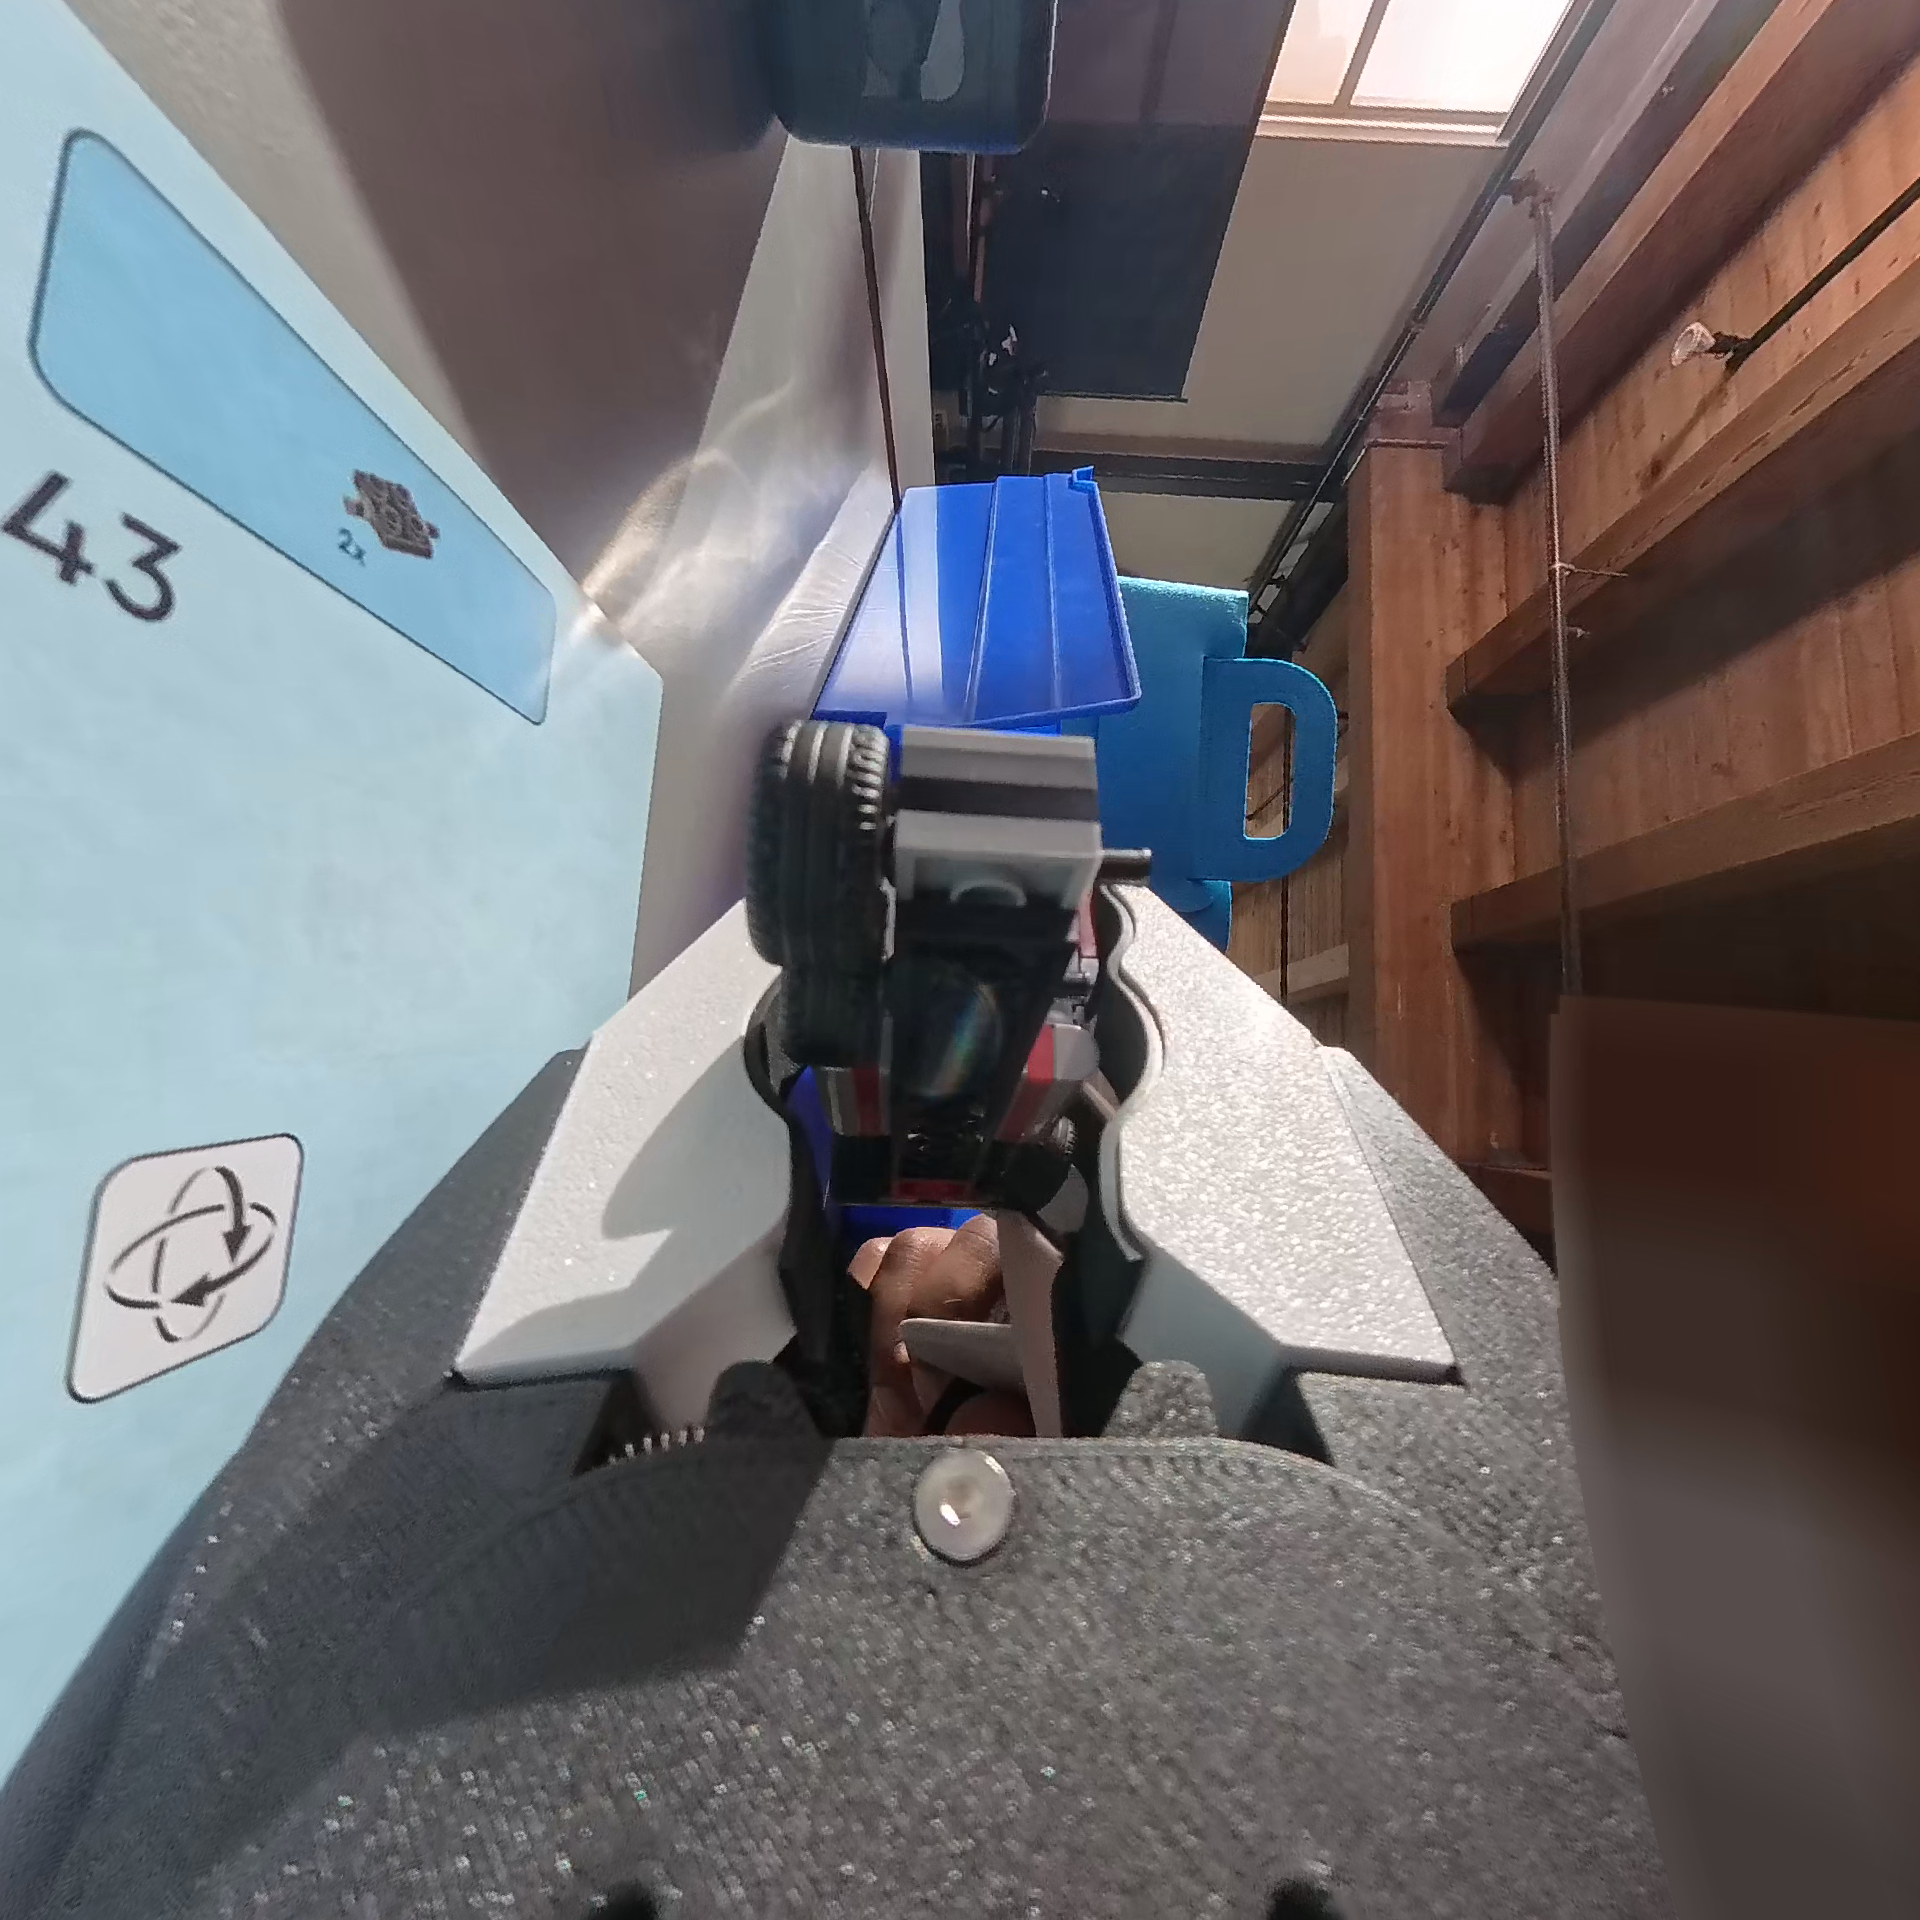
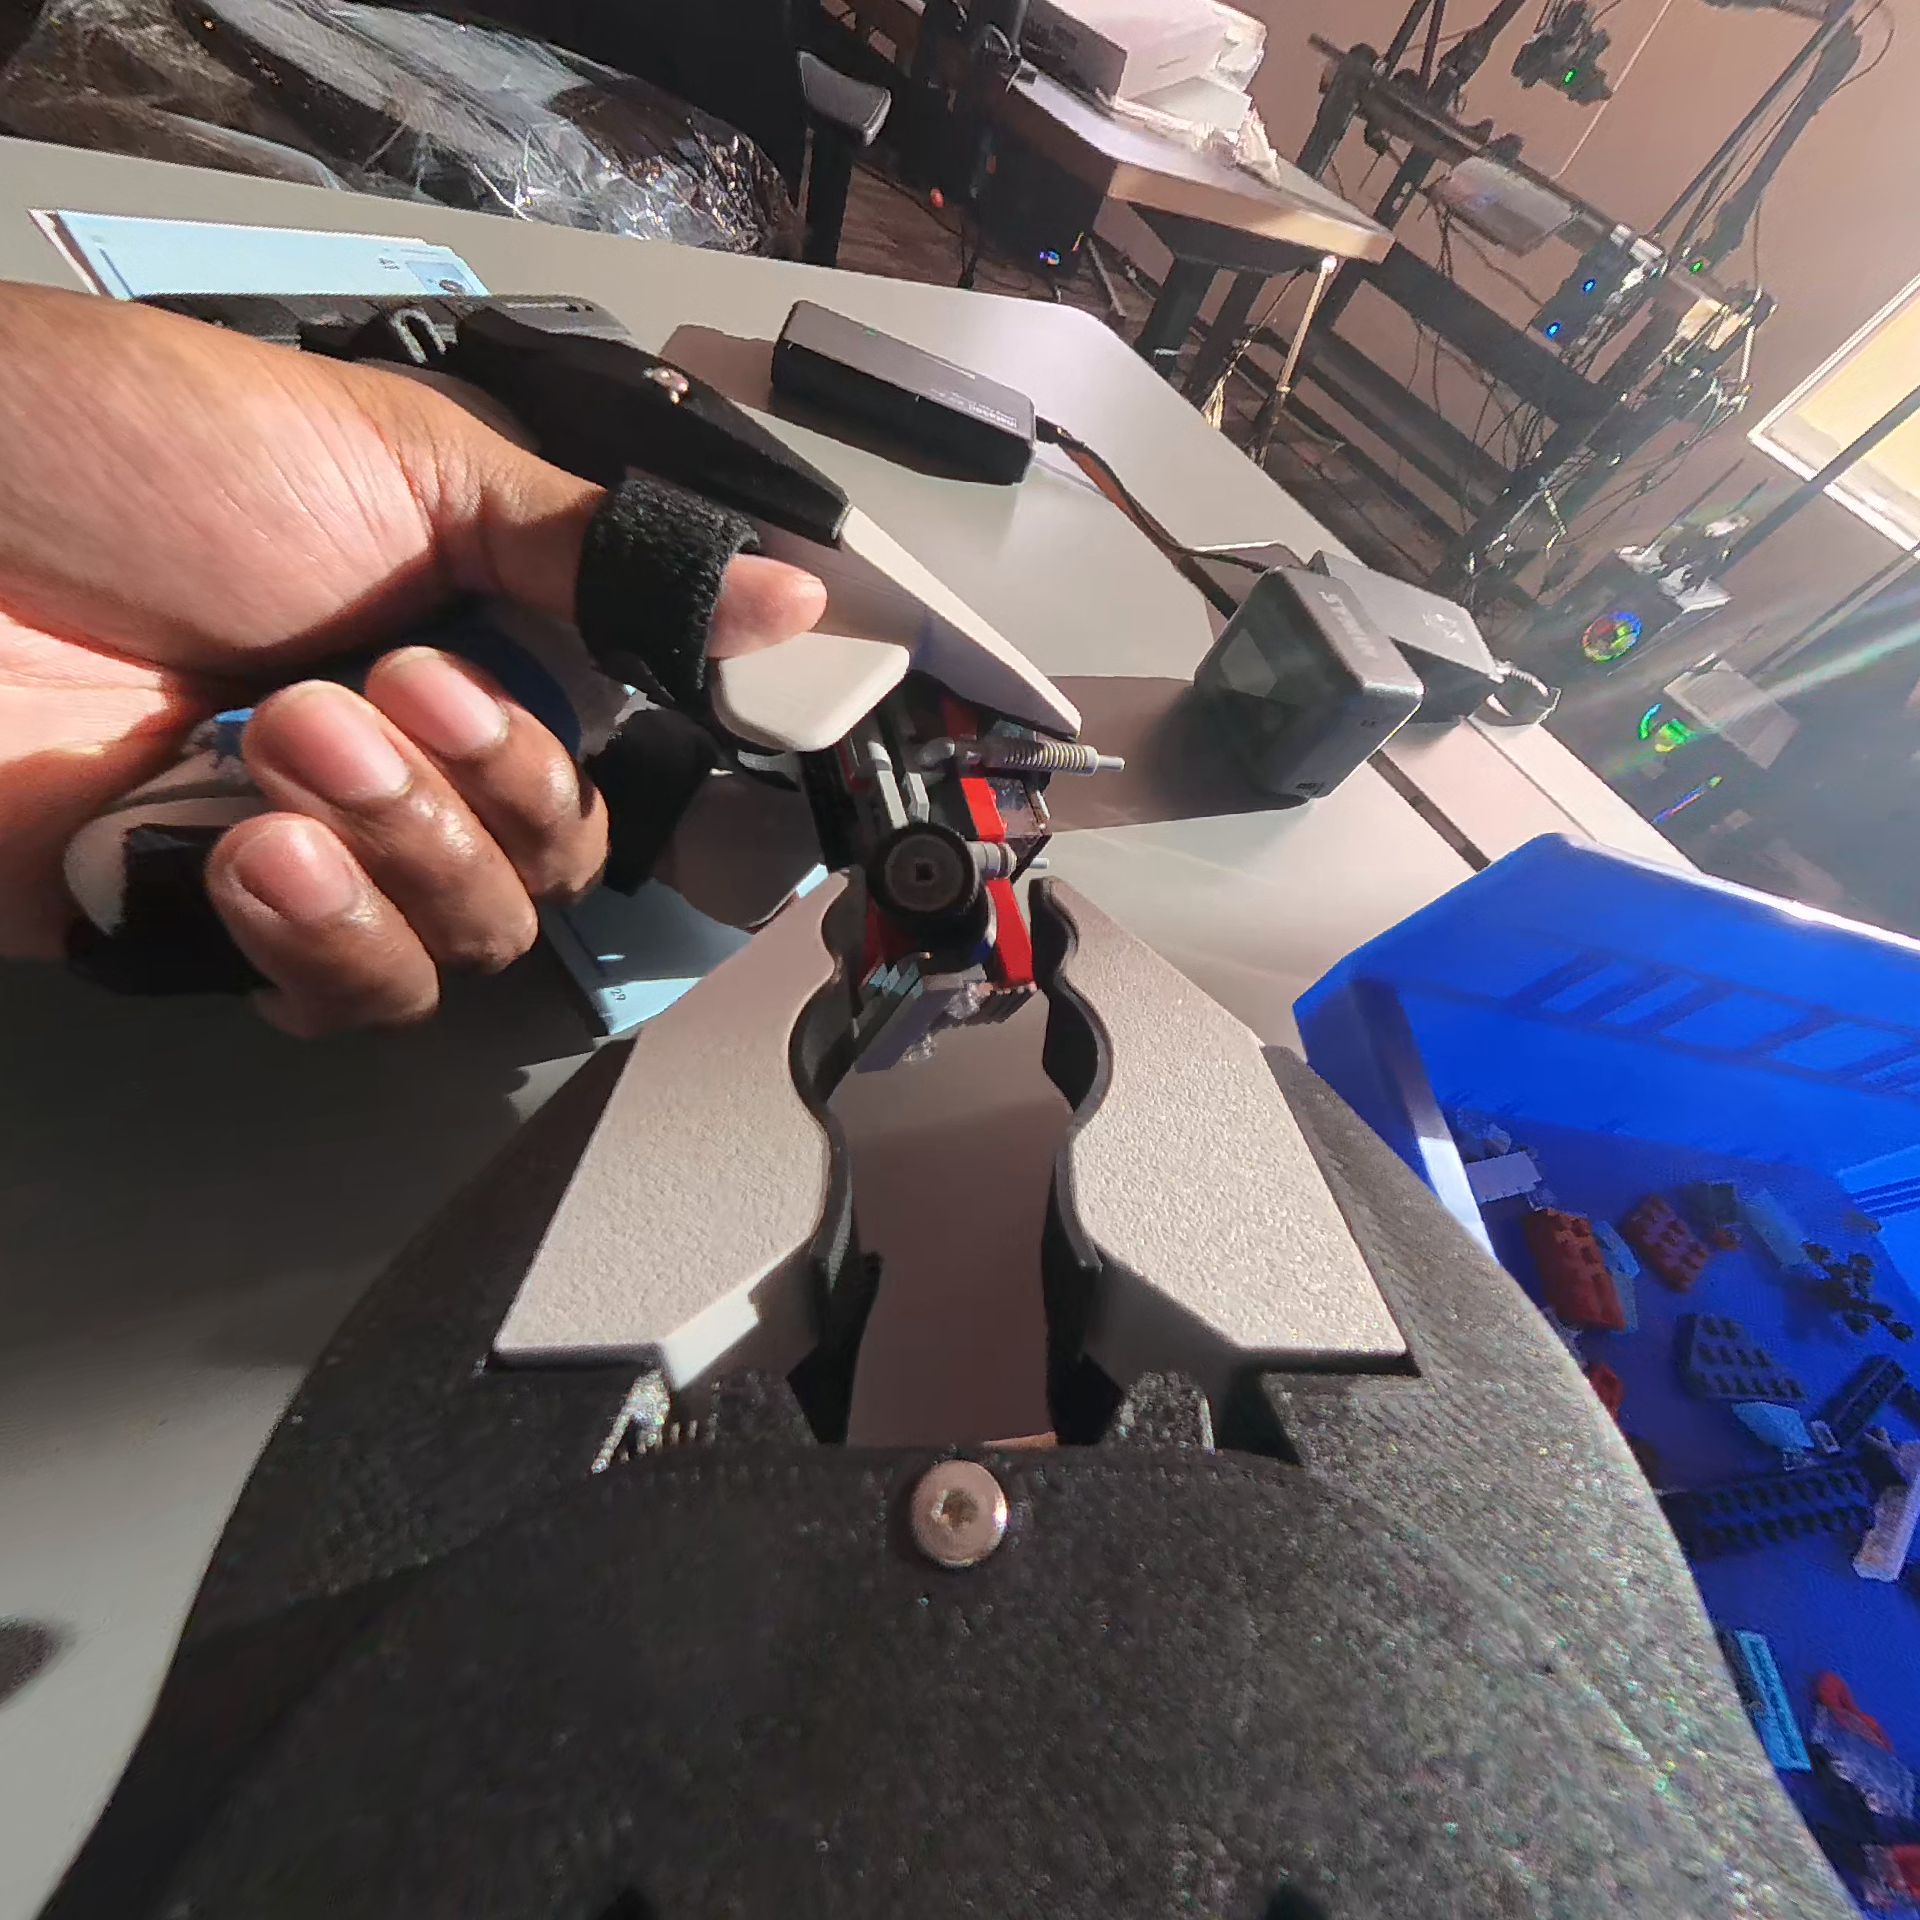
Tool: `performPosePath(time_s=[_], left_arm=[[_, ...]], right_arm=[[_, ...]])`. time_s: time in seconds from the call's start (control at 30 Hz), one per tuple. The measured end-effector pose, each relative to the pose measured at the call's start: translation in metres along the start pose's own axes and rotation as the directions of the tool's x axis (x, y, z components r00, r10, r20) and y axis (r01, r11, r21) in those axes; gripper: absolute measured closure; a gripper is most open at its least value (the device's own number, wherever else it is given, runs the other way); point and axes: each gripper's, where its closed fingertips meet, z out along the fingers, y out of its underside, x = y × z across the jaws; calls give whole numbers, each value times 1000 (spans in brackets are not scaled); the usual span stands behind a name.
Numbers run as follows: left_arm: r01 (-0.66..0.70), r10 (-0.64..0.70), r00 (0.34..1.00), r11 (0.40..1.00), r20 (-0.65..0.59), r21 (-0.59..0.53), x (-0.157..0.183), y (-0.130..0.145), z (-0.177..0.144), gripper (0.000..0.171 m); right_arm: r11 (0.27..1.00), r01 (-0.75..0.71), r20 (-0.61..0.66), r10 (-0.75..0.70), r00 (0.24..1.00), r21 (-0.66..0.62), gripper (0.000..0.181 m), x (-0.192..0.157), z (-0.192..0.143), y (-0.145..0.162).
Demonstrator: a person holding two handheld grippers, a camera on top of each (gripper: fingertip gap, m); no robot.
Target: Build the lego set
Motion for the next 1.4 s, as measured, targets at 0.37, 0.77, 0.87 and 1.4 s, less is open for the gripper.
performPosePath(time_s=[0.37,0.77,0.87,1.4], left_arm=[[-5,5,1000,1000,6,-1,-1,0,0,118],[-68,67,998,998,19,10,1,-2,-1,118],[-64,64,998,998,15,-4,2,3,0,118],[-54,54,999,999,6,2,3,1,-1,118]], right_arm=[[997,76,-8,-76,997,29,159,-6,1,-5],[998,55,3,-55,998,-30,159,-5,1,-2],[998,46,7,-46,999,-44,158,-5,2,0],[998,46,-2,-46,999,-38,155,-5,3,2]])
